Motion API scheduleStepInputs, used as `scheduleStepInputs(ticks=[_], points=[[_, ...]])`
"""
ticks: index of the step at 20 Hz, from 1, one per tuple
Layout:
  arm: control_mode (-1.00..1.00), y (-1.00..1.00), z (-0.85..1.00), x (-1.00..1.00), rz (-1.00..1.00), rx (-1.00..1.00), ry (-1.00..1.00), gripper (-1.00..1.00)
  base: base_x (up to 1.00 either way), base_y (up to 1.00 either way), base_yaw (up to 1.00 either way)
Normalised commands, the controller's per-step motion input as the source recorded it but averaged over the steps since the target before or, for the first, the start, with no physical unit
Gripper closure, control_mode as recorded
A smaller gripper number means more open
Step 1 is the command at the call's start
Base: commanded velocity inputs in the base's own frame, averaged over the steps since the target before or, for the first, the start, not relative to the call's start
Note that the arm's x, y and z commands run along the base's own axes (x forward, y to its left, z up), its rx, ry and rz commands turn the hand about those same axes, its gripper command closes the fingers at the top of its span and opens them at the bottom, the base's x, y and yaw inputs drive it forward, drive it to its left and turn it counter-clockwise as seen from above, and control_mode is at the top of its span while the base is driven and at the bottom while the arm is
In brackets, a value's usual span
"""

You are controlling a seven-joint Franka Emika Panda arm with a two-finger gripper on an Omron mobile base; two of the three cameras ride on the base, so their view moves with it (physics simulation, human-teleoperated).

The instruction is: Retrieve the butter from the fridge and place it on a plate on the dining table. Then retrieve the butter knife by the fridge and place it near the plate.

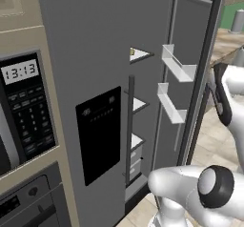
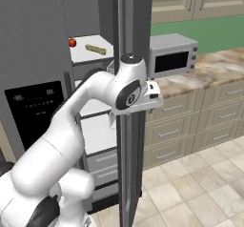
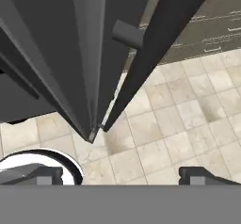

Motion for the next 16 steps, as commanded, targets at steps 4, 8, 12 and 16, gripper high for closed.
scheduleStepInputs(ticks=[4, 8, 12, 16], points=[[-1.0, 0.82, 0.07, 0.57, -0.06, -0.27, 0.09, -1.0, 0.0, 0.0, 0.0], [-1.0, 0.79, 0.09, 0.18, 0.05, -0.43, -0.1, -1.0, 0.0, 0.0, 0.0], [-1.0, 0.58, 0.0, 0.01, 0.0, -0.36, -0.25, -1.0, 0.0, 0.0, 0.0], [-1.0, 0.54, 0.2, 0.46, 0.08, -0.19, 0.01, -1.0, 0.0, 0.0, 0.0]])
